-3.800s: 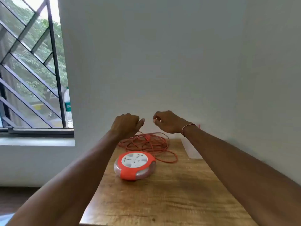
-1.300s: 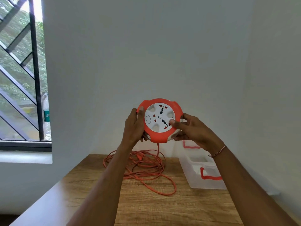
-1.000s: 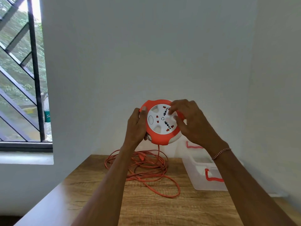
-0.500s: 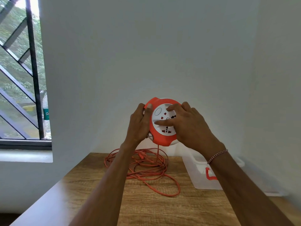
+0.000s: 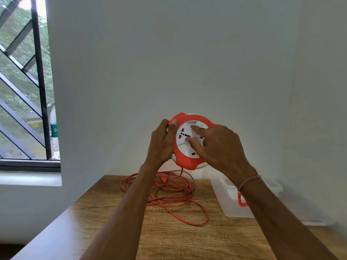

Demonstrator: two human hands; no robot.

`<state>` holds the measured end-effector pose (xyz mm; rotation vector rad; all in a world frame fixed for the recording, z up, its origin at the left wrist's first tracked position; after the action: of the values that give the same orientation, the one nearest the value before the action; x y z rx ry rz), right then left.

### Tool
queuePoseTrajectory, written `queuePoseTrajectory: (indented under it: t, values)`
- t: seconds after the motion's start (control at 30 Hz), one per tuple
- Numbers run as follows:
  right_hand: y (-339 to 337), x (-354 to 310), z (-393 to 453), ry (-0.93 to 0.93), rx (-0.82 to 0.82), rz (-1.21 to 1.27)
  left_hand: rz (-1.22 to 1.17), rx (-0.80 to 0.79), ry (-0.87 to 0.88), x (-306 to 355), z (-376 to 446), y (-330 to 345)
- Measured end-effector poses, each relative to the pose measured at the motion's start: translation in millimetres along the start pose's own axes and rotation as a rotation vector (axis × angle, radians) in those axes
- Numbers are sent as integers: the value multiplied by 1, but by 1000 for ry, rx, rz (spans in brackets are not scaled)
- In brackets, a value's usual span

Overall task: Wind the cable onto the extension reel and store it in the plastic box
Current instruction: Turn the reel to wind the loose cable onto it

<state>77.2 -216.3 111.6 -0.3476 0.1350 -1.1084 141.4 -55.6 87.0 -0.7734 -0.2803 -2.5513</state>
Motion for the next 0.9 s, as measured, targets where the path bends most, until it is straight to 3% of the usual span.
queuePoseTrajectory:
  t: [0.13, 0.27, 0.37, 0.5, 0.9]
  values:
    - [-10, -5, 5, -161, 26, 61, 2, 13, 9, 1, 1, -2]
    - [4, -9, -1, -189, -216, 39, -14, 28, 20, 6, 2, -3]
    - [6, -16, -5, -224, -254, -66, -21, 29, 26, 8, 2, -3]
    - [4, -19, -5, -214, -213, -188, -35, 27, 27, 7, 2, -4]
    - [0, -4, -7, 64, 28, -107, -32, 36, 31, 7, 3, -4]
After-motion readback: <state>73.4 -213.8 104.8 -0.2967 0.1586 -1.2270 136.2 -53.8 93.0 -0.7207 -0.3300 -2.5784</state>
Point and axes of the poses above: each hand's wrist, its own z-axis towards the middle knuckle, its own y-axis out of the palm, x = y × z, the point moved 8 cm from there along z, towards the middle knuckle, and after that the axes turned 11 degrees about x, right-handed, at the moved point
